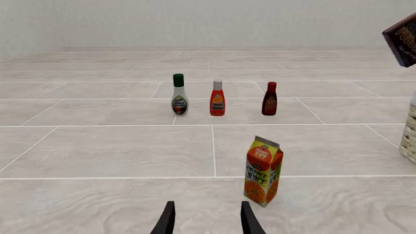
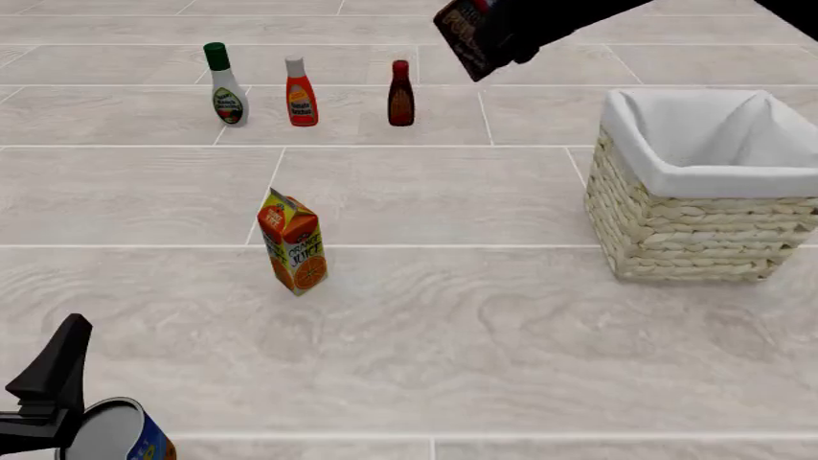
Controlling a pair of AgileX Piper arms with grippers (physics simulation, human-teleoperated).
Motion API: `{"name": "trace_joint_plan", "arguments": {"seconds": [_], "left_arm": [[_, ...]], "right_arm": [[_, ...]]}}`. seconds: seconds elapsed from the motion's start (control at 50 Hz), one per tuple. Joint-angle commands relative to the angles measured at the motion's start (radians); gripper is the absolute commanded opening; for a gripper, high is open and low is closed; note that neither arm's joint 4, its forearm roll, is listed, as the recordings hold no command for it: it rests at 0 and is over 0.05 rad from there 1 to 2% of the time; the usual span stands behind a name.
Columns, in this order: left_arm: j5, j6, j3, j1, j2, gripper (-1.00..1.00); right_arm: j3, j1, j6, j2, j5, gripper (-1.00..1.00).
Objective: Pick the chocolate pudding and place it in the basket.
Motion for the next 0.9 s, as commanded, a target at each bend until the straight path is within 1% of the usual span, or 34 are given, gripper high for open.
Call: {"name": "trace_joint_plan", "arguments": {"seconds": [0.02,0.04,0.06,0.1,0.16,0.18,0.42,0.74,0.9], "left_arm": [[0.0,0.0,0.002,0.0,-0.003,1.0],[0.0,0.0,0.002,0.0,-0.003,1.0],[0.0,0.0,0.002,0.0,-0.003,1.0],[0.0,0.0,0.002,0.0,-0.003,1.0],[0.0,0.0,0.002,0.0,-0.003,1.0],[0.0,0.0,0.002,0.0,-0.003,1.0],[0.0,0.0,0.002,0.0,-0.003,1.0],[0.0,0.0,0.002,0.0,-0.003,1.0],[0.0,0.0,0.002,0.0,-0.003,1.0]], "right_arm": [[-0.016,-0.077,0.009,-0.036,0.047,-1.0],[-0.01,-0.08,0.009,-0.042,0.045,-1.0],[-0.014,-0.081,0.02,-0.046,0.049,-1.0],[0.001,-0.103,0.011,-0.056,0.043,-1.0],[0.016,-0.106,0.015,-0.067,0.04,-1.0],[0.033,-0.123,0.009,-0.077,0.034,-1.0],[0.094,-0.176,0.004,-0.134,0.022,-1.0],[0.134,-0.237,0.01,-0.188,0.024,-1.0],[0.158,-0.287,0.003,-0.209,0.027,-1.0]]}}
